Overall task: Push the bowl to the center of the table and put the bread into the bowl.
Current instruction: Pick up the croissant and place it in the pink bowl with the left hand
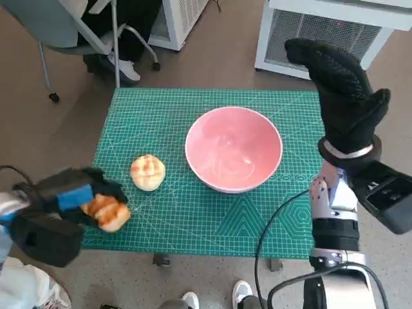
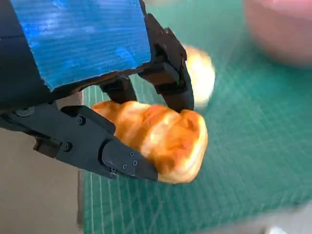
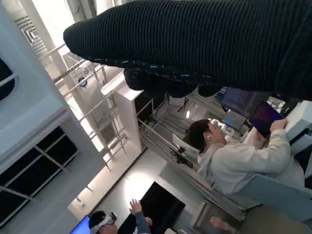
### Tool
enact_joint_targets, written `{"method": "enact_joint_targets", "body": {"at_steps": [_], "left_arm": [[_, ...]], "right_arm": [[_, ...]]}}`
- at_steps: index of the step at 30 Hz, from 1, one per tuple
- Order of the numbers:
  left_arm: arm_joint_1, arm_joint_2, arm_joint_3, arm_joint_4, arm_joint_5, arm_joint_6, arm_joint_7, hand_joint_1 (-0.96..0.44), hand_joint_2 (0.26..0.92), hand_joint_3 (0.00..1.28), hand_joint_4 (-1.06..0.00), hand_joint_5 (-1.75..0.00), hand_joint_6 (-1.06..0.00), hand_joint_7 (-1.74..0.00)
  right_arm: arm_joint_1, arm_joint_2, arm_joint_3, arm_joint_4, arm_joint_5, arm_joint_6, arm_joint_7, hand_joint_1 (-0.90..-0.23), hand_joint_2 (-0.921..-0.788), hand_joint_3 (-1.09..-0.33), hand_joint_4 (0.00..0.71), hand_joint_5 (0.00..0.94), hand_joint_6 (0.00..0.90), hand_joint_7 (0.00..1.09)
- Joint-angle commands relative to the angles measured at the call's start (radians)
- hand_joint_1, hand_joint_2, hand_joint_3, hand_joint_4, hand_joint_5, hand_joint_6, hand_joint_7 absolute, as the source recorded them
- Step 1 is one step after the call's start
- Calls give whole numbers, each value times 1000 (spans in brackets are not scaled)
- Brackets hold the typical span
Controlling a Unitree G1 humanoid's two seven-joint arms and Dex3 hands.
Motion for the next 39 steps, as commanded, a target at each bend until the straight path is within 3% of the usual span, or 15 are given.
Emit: {"method": "enact_joint_targets", "body": {"at_steps": [1, 8, 11, 16, 28, 39], "left_arm": [[-76, 16, 58, -61, -80, 7, -2, 1, 920, 82, -575, -1220, -716, -1130], [-245, -37, 75, -99, -166, 49, 7, 1, 920, 92, -581, -1157, -686, -1218], [-319, -77, 62, -112, -172, 61, 26, 1, 920, 92, -578, -1170, -685, -1210], [-456, -187, 2, -83, -124, 50, 79, 0, 921, 99, -569, -1183, -676, -1218], [-765, -411, -193, 239, 36, -95, 121, 0, 920, 102, -560, -1204, -678, -1205], [-867, -572, -306, 534, 188, -93, 237, 0, 920, 118, -559, -1158, -652, -1277]], "right_arm": [[19, 0, 4, 4, 3, 15, 0, -568, -921, -844, 203, 74, -1, 741], [20, 5, 5, 2, 12, 16, 6, -573, -921, -839, 194, 90, -1, 742], [19, 6, 4, 5, 12, 11, 7, -572, -921, -837, 71, 338, -1, 746], [15, 6, 4, 13, 16, 7, 14, -569, -921, -838, 11, 463, -1, 748], [16, 7, 6, 10, 19, 5, 28, -571, -921, -829, -1, 494, -1, 734], [37, 2, 8, -31, -1, 16, 3, -570, -921, -836, -1, 472, -1, 694]]}}
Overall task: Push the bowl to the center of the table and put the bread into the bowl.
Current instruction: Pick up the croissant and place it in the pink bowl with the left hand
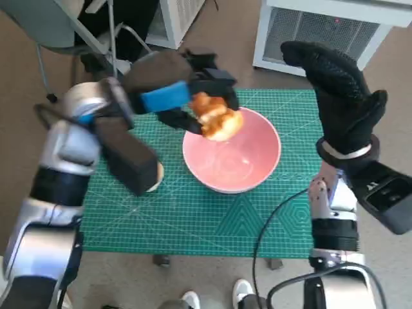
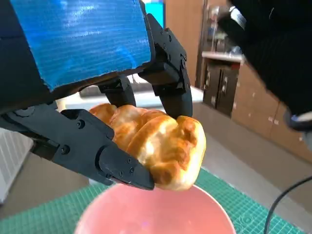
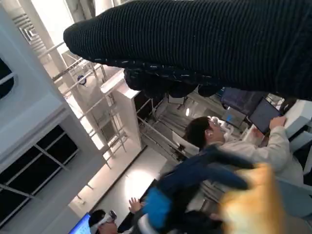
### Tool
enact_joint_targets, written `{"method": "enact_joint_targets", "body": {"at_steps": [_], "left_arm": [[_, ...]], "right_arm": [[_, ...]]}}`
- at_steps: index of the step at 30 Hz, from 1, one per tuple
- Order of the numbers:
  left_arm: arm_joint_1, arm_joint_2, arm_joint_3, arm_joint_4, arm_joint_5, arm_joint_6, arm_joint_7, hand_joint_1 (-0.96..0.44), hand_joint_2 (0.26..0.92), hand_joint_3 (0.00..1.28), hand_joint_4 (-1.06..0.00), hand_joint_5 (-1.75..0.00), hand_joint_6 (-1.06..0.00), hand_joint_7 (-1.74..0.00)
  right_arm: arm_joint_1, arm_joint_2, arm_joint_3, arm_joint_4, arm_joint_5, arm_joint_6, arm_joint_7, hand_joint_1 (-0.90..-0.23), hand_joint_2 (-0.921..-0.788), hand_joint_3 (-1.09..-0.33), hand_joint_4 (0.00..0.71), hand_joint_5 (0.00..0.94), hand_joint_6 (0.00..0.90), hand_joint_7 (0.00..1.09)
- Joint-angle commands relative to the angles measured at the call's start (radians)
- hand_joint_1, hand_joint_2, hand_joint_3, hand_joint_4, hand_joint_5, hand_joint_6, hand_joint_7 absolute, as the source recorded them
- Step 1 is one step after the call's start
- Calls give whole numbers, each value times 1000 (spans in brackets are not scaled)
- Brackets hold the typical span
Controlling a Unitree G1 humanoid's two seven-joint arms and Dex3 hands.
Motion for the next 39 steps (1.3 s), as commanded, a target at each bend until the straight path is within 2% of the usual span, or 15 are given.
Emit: {"method": "enact_joint_targets", "body": {"at_steps": [1, 6, 9, 11, 12, 13, 14, 15, 18, 20, 22, 28, 32, 39], "left_arm": [[-19, -54, -43, 111, 69, 15, 78, 0, 921, 121, -558, -1160, -649, -1280], [-11, -108, -84, 224, 121, 24, 151, 0, 921, 145, -537, -1190, -614, -1308], [-9, -142, -103, 283, 134, 63, 157, 0, 921, 183, -510, -1252, -550, -1338], [-9, -159, -113, 305, 137, 103, 136, 0, 921, 277, -378, -1366, -469, -1439], [-8, -166, -117, 312, 138, 121, 125, -4, 903, 274, -333, -1176, -412, -1288], [-5, -171, -124, 316, 140, 143, 106, -9, 893, 238, -330, -785, -391, -953], [-3, -174, -129, 317, 141, 159, 94, -34, 879, 176, -273, -503, -363, -650], [0, -176, -136, 312, 143, 179, 75, -50, 876, 125, -237, -322, -355, -437], [10, -177, -151, 284, 146, 230, 30, -155, 845, 49, -111, -105, -285, -149], [20, -173, -157, 251, 145, 258, 3, -221, 831, 27, -60, -54, -254, -77], [39, -158, -152, 207, 134, 265, -14, -293, 821, 13, -24, -21, -224, -32], [88, -116, -114, 100, 94, 257, -33, -396, 820, 6, -2, -2, -179, -11], [138, -52, -60, -30, 36, 229, -59, -428, 818, 3, 0, 0, -174, -16], [239, 67, 32, -266, -51, 241, -119, -446, 808, 0, 1, 1, -185, -22]], "right_arm": [[34, -2, 4, -19, -10, 12, -17, -572, -921, -837, -1, 471, -1, 691], [45, -4, 3, -36, -14, 22, -31, -574, -921, -842, -1, 468, -1, 684], [48, -4, 4, -38, -15, 25, -37, -571, -921, -847, -1, 468, -1, 681], [51, -3, 6, -41, -18, 26, -42, -568, -921, -851, -1, 471, -1, 678], [52, -2, 7, -43, -19, 26, -45, -567, -921, -851, -1, 472, -1, 678], [54, -2, 8, -47, -21, 28, -48, -566, -921, -852, -1, 473, -1, 677], [55, -1, 9, -50, -22, 29, -50, -565, -921, -853, -1, 475, -1, 676], [58, -1, 10, -54, -24, 30, -52, -564, -921, -853, -1, 476, -1, 675], [62, -1, 14, -61, -28, 32, -58, -565, -921, -853, -1, 478, -1, 673], [64, -2, 17, -64, -30, 33, -61, -566, -921, -852, -1, 479, -1, 673], [65, -4, 18, -65, -29, 35, -62, -567, -921, -851, -1, 480, -1, 673], [68, -10, 20, -69, -25, 37, -61, -569, -921, -846, -1, 480, -1, 673], [68, -9, 22, -71, -26, 38, -65, -564, -921, -847, -1, 478, -1, 675], [77, -8, 24, -89, -21, 44, -70, -561, -921, -855, -1, 477, -1, 676]]}}
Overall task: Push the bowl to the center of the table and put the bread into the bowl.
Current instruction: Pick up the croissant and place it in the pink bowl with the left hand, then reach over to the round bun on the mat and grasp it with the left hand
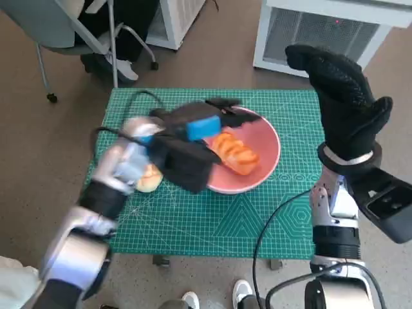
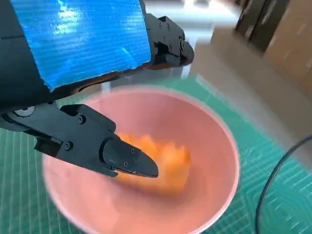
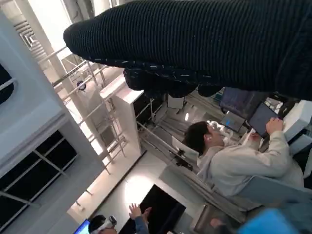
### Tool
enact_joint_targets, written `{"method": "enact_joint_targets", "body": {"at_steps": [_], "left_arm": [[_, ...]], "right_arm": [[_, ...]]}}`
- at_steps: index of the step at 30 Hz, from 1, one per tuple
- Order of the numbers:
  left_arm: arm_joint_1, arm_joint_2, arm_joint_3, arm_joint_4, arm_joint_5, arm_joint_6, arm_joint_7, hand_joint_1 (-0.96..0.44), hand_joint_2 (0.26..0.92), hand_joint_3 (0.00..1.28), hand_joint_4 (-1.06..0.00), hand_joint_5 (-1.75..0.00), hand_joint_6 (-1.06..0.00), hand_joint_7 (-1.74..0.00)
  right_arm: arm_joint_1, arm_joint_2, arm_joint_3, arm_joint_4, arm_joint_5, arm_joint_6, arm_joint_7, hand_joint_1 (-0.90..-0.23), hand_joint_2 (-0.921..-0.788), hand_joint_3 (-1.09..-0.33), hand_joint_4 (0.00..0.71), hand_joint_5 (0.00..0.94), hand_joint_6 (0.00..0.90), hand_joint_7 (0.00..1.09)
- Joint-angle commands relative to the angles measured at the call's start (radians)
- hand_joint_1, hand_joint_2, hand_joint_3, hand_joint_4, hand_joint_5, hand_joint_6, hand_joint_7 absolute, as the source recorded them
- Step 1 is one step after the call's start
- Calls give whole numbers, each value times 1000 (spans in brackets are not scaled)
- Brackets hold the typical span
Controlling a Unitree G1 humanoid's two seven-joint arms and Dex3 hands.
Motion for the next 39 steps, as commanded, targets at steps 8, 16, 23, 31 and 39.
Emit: {"method": "enact_joint_targets", "body": {"at_steps": [8, 16, 23, 31, 39], "left_arm": [[183, 223, 173, -266, -147, 25, -88, -450, 807, 2, 0, 0, -191, -24], [290, 322, 231, -298, -141, 26, -79, -467, 811, 2, -19, -8, -195, -27], [353, 361, 236, -267, -117, 45, -69, -431, 798, 0, -52, -14, -224, -39], [385, 359, 202, -239, -74, 118, -80, -408, 788, 4, -67, -9, -239, -41], [354, 320, 141, -145, -52, 151, -98, -356, 782, 4, -116, -20, -275, -51]], "right_arm": [[36, 4, 10, -28, -9, 20, -15, -565, -921, -850, -1, 496, -1, 692], [28, 6, 10, -5, -5, 10, -9, -573, -921, -840, -1, 500, -1, 692], [15, 9, 12, 22, 1, 2, 1, -571, -921, -831, -1, 503, -1, 691], [-2, 8, 9, 59, 19, -3, 26, -583, -921, -818, -1, 507, -1, 692], [-9, 6, 5, 68, 28, 1, 45, -587, -921, -810, -1, 513, -1, 693]]}}
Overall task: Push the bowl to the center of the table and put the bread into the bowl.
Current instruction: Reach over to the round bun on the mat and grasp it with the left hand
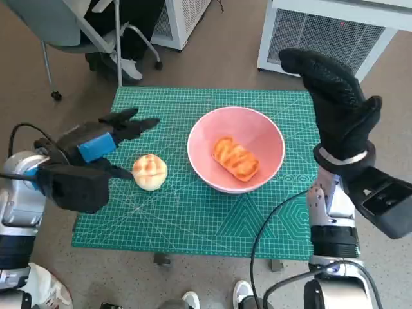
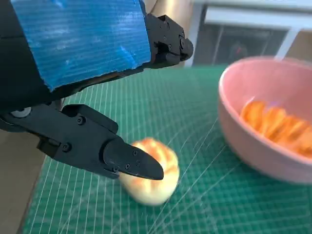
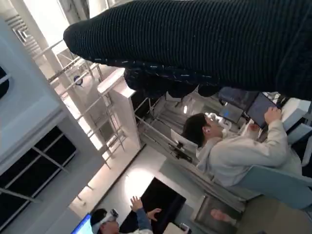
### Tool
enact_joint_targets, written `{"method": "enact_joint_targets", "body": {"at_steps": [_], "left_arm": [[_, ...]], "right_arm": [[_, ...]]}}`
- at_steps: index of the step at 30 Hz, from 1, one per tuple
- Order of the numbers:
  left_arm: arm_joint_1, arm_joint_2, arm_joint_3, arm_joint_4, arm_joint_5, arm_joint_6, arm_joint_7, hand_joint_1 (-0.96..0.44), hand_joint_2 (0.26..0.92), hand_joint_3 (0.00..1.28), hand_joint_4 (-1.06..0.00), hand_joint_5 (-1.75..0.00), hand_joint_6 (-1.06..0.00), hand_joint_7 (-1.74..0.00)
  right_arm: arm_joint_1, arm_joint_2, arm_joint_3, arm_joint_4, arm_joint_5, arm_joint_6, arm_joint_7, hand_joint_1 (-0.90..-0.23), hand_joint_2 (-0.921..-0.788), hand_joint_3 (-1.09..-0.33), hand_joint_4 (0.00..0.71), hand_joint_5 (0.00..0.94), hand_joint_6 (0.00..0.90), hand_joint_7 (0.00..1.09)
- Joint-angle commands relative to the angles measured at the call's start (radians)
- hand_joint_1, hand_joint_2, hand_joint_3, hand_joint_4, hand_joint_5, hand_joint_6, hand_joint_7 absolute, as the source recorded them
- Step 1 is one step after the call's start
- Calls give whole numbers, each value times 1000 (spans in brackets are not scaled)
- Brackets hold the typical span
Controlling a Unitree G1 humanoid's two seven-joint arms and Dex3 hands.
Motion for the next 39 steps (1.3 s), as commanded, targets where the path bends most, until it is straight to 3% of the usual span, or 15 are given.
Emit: {"method": "enact_joint_targets", "body": {"at_steps": [1, 8, 15, 24, 25, 26, 28, 31, 39], "left_arm": [[-29, -29, -48, 68, 25, 23, -16, -344, 781, 3, -126, -22, -283, -54], [-75, -66, -110, 183, 72, 9, -1, -270, 776, 0, -251, -31, -377, -83], [-110, -115, -170, 327, 129, -52, 57, -197, 784, 3, -446, -45, -480, -113], [-138, -150, -230, 484, 202, -176, 186, -107, 873, 16, -738, -118, -710, -264], [-140, -151, -235, 495, 207, -186, 197, -86, 883, 33, -703, -339, -702, -446], [-146, -152, -242, 510, 217, -196, 213, -56, 897, 79, -628, -682, -666, -737], [-156, -152, -249, 534, 231, -214, 238, -24, 911, 114, -548, -1065, -661, -988], [-173, -146, -254, 559, 238, -236, 261, -9, 917, 109, -519, -1299, -710, -986], [-211, -95, -193, 475, 181, -239, 216, -1, 920, 93, -520, -1427, -761, -922]], "right_arm": [[2, 0, -7, 15, 17, 4, 20, -588, -921, -809, -1, 512, -1, 693], [3, -3, -10, 6, 17, 9, 29, -593, -921, -810, -1, 513, -1, 694], [6, -9, -10, -10, 13, 15, 29, -588, -921, -816, -1, 503, -1, 693], [16, -10, -8, -31, 7, 23, 24, -586, -921, -818, -1, 499, -1, 690], [17, -10, -8, -33, 6, 23, 24, -585, -921, -818, -1, 499, -1, 690], [17, -10, -8, -34, 5, 23, 23, -584, -921, -818, -1, 499, -1, 690], [17, -11, -9, -34, 4, 22, 21, -582, -921, -818, -1, 499, -1, 690], [18, -10, -9, -34, 0, 21, 18, -580, -921, -819, -1, 499, -1, 689], [23, -13, -12, -36, -5, 14, 16, -572, -921, -822, -1, 498, -1, 688]]}}
